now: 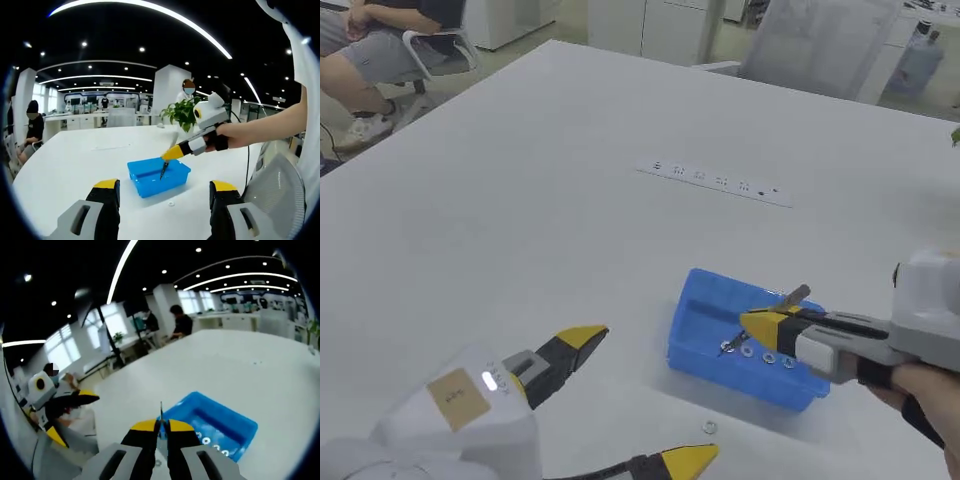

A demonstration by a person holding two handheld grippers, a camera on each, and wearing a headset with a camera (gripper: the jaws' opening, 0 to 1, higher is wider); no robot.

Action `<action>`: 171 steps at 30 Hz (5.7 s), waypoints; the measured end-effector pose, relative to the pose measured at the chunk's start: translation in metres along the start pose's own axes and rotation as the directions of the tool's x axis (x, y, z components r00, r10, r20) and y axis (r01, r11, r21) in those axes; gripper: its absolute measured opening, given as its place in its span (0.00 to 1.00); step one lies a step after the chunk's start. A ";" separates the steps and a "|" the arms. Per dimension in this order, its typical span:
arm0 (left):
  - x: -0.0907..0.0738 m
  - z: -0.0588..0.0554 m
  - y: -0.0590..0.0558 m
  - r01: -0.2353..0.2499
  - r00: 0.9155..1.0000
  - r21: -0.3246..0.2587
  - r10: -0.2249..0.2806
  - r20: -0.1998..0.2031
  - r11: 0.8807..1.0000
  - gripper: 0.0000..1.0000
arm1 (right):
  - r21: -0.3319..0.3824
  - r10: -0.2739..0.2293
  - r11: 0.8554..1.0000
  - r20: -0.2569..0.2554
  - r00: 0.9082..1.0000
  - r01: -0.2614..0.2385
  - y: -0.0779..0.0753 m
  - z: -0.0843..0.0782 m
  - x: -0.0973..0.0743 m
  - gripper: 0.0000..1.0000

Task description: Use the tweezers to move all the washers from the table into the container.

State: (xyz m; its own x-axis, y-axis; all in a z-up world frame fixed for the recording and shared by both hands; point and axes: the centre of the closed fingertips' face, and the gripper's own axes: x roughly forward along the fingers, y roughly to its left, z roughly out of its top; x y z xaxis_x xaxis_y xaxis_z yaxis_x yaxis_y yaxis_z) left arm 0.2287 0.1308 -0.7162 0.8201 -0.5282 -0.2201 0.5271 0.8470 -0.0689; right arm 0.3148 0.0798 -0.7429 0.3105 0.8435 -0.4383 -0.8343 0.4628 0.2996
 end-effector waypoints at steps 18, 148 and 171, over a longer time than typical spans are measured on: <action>0.000 0.000 -0.001 -0.001 1.000 0.003 0.001 -0.007 1.000 0.73 | -0.013 0.035 0.999 -0.180 0.983 -0.038 0.005 -0.063 0.017 0.03; 0.061 -0.009 -0.113 0.712 0.669 0.094 -0.633 -0.389 0.695 0.00 | -0.477 0.011 0.843 -0.448 0.894 -0.249 0.046 -0.106 -0.054 0.03; 0.055 -0.065 -0.076 0.731 0.631 0.251 -0.488 -0.603 0.635 0.00 | -0.503 0.010 0.815 -0.484 0.875 -0.288 0.033 -0.132 -0.036 0.03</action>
State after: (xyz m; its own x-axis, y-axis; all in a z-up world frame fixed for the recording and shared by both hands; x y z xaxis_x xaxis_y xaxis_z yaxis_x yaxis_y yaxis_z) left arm 0.2189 0.0417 -0.7865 0.1256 -0.7106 -0.6923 0.9898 0.1367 0.0393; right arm 0.2158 0.0287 -0.8288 0.0429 0.6106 -0.7908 -0.9984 -0.0024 -0.0560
